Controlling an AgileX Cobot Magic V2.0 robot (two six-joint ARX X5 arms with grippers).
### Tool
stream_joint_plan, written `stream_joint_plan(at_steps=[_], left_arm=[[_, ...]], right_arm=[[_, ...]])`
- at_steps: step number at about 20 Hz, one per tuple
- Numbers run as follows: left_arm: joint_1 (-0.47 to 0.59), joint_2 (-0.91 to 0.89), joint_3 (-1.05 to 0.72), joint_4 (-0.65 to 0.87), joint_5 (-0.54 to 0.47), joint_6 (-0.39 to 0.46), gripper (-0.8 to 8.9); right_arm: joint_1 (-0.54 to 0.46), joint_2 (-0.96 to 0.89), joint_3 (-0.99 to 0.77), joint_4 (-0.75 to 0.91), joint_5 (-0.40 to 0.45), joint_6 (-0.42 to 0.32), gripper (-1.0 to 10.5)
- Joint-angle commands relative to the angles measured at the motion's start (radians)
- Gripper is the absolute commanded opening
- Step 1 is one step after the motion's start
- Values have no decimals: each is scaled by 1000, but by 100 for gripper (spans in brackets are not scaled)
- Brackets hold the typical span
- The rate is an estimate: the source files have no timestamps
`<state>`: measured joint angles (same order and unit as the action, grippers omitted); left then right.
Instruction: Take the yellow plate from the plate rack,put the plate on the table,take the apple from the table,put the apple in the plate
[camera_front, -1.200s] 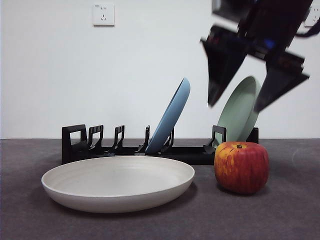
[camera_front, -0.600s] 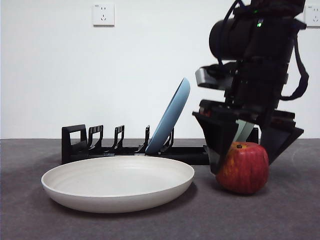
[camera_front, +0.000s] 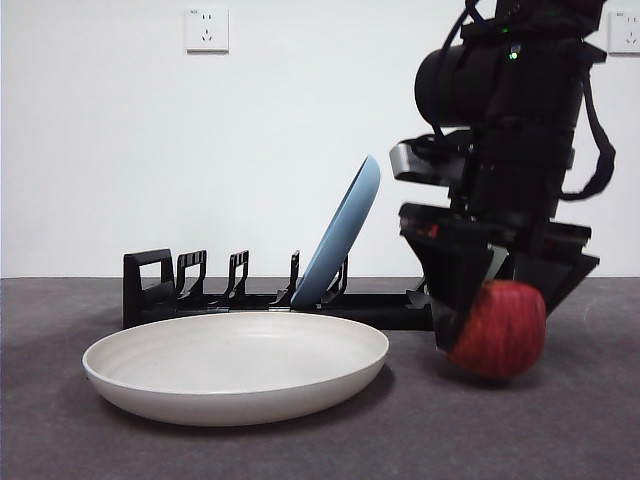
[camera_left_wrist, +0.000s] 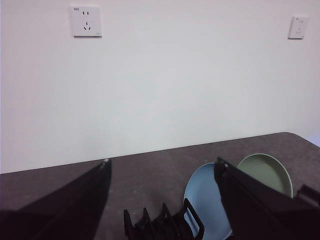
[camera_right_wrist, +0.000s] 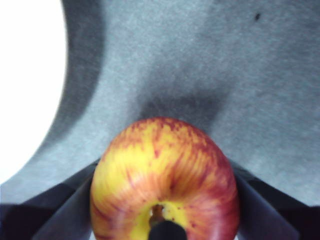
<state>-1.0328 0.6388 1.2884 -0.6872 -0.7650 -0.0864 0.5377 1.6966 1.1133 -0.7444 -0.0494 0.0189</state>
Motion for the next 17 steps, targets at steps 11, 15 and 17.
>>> stream_joint_plan(at_steps=[11, 15, 17], left_arm=[[0, -3, -3, -25, 8, 12, 345], [0, -3, -3, -35, 9, 12, 345], [0, -3, -3, -48, 9, 12, 345]], right_arm=[[268, -29, 261, 88, -3, 40, -13], [312, 60, 282, 136, -3, 40, -13], [319, 114, 282, 139, -1, 39, -13]])
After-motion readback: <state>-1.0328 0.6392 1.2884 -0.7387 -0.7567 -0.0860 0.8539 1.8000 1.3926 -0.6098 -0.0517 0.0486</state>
